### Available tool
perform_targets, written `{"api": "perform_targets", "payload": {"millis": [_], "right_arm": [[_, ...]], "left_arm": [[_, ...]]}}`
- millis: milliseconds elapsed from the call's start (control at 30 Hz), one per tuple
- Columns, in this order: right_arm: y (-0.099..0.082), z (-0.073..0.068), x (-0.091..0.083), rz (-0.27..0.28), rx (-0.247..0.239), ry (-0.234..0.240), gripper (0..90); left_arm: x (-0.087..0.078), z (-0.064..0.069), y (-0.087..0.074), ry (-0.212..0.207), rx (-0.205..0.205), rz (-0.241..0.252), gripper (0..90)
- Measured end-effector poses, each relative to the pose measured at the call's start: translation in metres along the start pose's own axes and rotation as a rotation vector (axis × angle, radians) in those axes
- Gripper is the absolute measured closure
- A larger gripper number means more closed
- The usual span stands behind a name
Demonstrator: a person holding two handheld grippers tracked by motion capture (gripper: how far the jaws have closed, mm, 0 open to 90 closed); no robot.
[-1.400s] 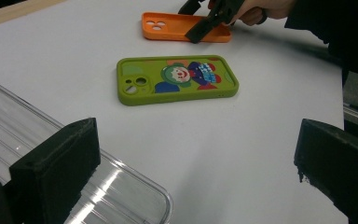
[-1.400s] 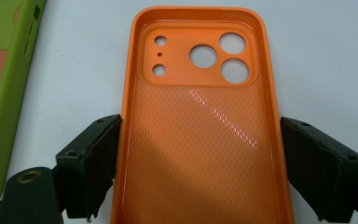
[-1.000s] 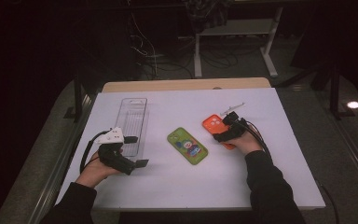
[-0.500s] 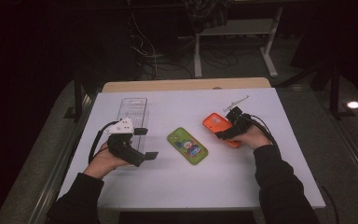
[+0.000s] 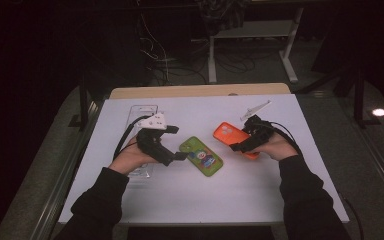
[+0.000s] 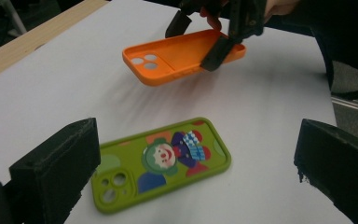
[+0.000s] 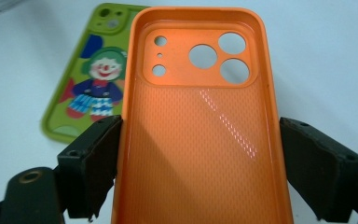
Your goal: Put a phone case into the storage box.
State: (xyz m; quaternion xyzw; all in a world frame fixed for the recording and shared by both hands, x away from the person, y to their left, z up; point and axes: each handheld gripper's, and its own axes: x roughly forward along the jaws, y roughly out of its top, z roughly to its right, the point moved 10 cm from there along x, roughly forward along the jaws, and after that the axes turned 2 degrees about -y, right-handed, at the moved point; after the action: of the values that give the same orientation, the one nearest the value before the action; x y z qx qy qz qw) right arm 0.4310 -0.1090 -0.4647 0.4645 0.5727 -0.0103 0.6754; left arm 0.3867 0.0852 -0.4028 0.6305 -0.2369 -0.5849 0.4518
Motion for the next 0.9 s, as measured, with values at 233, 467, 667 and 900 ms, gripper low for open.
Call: {"api": "perform_targets", "payload": {"millis": [233, 467, 667, 900], "right_arm": [[-0.002, -0.007, -0.009, 0.003, -0.05, 0.029, 14.9], [-0.003, -0.02, -0.006, -0.006, -0.136, 0.065, 14.8], [-0.001, -0.039, 0.001, -0.015, -0.225, 0.123, 14.8], [0.001, -0.06, 0.003, -0.017, -0.299, 0.191, 14.8]], "left_arm": [[0.017, 0.008, 0.013, -0.053, 0.029, 0.022, 0.0], [0.018, 0.013, 0.008, -0.074, 0.038, 0.008, 0.0], [0.022, 0.018, 0.003, -0.089, 0.059, -0.018, 0.0], [0.025, 0.023, -0.001, -0.112, 0.082, -0.052, 0.0]]}}
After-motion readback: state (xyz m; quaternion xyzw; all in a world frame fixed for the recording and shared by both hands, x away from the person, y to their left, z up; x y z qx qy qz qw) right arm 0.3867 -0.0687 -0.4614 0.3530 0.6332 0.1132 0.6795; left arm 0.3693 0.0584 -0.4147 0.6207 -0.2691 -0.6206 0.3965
